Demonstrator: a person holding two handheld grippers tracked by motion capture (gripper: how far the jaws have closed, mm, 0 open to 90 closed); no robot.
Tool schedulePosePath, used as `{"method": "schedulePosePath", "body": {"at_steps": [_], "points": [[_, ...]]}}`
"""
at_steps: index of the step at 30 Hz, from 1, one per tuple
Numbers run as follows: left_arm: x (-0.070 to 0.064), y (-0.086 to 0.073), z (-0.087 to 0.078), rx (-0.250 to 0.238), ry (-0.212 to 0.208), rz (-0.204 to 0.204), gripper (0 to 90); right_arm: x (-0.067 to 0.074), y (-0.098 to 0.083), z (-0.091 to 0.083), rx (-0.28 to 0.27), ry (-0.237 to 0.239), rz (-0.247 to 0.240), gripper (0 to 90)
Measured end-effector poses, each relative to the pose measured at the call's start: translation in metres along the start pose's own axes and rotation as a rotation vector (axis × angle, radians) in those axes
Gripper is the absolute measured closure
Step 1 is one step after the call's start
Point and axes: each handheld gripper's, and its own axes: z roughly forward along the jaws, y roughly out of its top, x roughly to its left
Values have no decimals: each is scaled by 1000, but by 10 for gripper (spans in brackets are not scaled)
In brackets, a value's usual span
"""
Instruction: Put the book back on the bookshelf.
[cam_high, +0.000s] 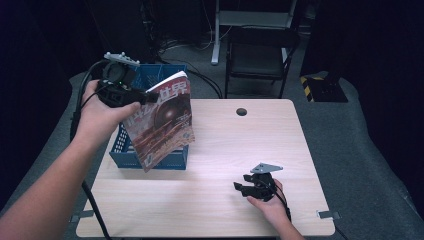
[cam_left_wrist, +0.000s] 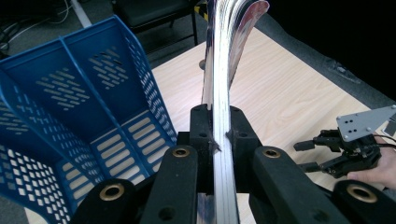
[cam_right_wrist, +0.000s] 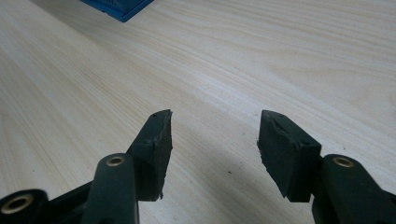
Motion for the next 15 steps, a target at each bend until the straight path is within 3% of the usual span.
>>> {"method": "schedulePosePath", "body": {"at_steps": [15], "points": [[20,1,-3,-11,48,-63,835,0,0,0,4,-6,-11,446]]}}
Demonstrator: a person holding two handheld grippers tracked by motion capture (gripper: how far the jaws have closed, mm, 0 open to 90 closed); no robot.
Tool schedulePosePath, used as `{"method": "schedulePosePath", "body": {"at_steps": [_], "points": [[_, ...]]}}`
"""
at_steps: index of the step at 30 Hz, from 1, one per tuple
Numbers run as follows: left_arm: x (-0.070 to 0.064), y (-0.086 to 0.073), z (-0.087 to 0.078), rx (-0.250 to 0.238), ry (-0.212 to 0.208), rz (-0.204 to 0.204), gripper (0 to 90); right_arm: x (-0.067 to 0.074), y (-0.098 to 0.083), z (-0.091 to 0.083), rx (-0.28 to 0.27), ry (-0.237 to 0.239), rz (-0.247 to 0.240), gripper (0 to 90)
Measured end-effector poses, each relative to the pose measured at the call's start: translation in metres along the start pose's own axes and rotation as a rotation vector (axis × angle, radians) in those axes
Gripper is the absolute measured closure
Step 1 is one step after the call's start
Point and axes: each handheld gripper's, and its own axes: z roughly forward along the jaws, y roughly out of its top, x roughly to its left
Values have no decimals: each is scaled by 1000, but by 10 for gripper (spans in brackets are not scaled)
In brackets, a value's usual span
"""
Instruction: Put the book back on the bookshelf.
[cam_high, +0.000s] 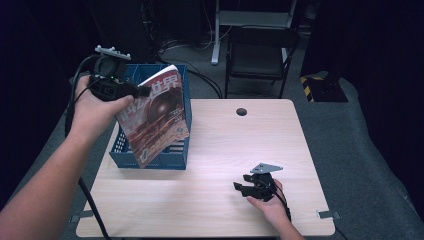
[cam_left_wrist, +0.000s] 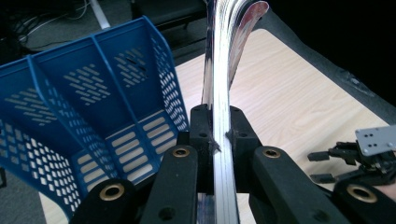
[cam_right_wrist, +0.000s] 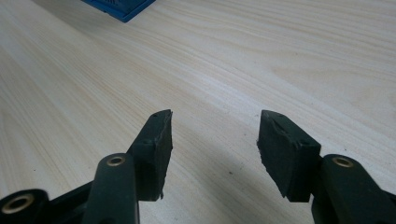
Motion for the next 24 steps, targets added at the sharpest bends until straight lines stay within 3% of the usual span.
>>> {"method": "schedulePosePath", "body": {"at_steps": [12,24], "points": [[20,-3,-8,-16,97,-88,835,1,0,0,-3,7,3,450],[39,-8,-12,-24,136,-153,835,1,0,1,-1,5,7,451]]}}
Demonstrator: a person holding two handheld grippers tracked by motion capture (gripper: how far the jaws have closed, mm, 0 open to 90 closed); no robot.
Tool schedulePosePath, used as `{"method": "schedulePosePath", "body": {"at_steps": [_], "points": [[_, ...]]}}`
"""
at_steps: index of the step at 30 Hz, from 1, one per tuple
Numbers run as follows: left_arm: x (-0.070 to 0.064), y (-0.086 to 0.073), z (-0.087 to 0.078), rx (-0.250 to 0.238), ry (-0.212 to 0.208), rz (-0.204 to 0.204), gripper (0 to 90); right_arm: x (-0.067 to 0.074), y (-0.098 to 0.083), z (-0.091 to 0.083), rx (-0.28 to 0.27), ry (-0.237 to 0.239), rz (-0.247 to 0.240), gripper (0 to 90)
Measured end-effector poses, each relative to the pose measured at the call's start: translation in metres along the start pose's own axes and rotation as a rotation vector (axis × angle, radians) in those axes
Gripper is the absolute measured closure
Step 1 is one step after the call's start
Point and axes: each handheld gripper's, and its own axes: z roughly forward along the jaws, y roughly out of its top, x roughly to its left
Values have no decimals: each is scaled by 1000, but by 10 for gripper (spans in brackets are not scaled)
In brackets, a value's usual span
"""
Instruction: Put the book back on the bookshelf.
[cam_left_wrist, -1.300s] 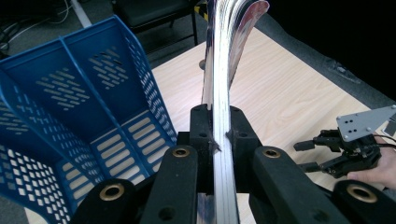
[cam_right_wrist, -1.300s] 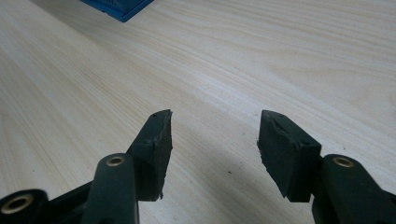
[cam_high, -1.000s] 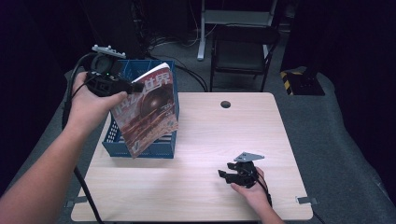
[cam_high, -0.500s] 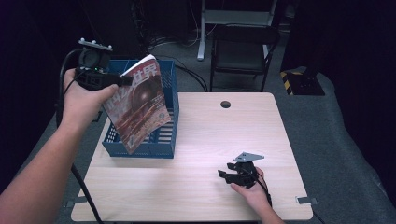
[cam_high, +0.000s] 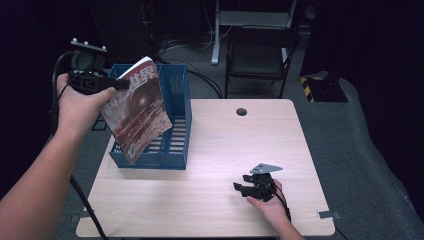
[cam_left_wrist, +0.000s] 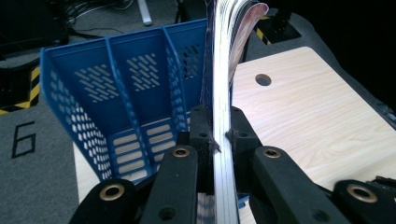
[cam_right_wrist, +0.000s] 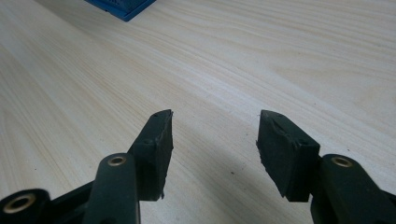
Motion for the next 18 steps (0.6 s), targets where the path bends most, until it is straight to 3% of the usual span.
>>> {"method": "schedulePosePath", "body": {"at_steps": [18], "points": [[21,-2,-3,-7,48,-51,835,0,0,1,5,2,-3,452]]}}
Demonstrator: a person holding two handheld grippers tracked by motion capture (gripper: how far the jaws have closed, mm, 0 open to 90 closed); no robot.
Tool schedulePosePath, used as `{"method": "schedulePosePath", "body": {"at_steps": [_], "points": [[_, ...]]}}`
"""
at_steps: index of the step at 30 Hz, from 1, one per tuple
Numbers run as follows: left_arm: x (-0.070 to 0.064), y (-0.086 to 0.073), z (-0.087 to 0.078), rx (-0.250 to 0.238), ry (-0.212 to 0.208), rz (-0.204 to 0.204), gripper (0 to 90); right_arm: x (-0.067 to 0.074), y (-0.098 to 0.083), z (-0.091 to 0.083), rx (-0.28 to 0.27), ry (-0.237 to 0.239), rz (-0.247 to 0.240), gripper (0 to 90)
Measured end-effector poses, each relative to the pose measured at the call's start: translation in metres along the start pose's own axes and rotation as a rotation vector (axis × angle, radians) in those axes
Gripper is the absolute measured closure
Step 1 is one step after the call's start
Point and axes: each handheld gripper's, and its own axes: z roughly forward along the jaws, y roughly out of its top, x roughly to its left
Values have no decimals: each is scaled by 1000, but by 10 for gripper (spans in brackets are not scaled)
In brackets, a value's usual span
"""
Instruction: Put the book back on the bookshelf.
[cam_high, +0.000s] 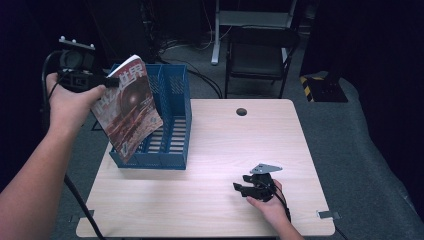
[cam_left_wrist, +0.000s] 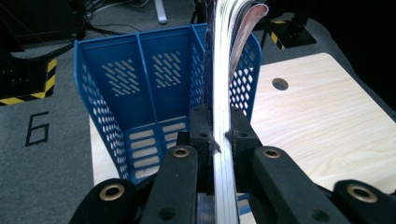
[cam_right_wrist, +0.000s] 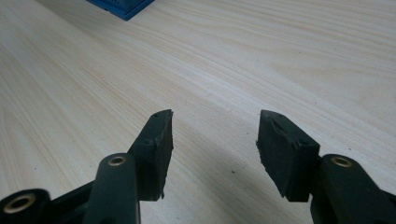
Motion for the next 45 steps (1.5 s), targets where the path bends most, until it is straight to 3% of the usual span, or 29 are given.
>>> {"method": "schedulePosePath", "body": {"at_steps": [16,28,45], "points": [[13,5,9,-6,52,-46,835,-1,0,0,-6,1,1,453],[13,9,19,-9,56,-63,835,-1,0,0,-8,0,0,454],[15,17,32,-25,96,-82,835,-2,0,-1,-7,-2,-10,455]]}}
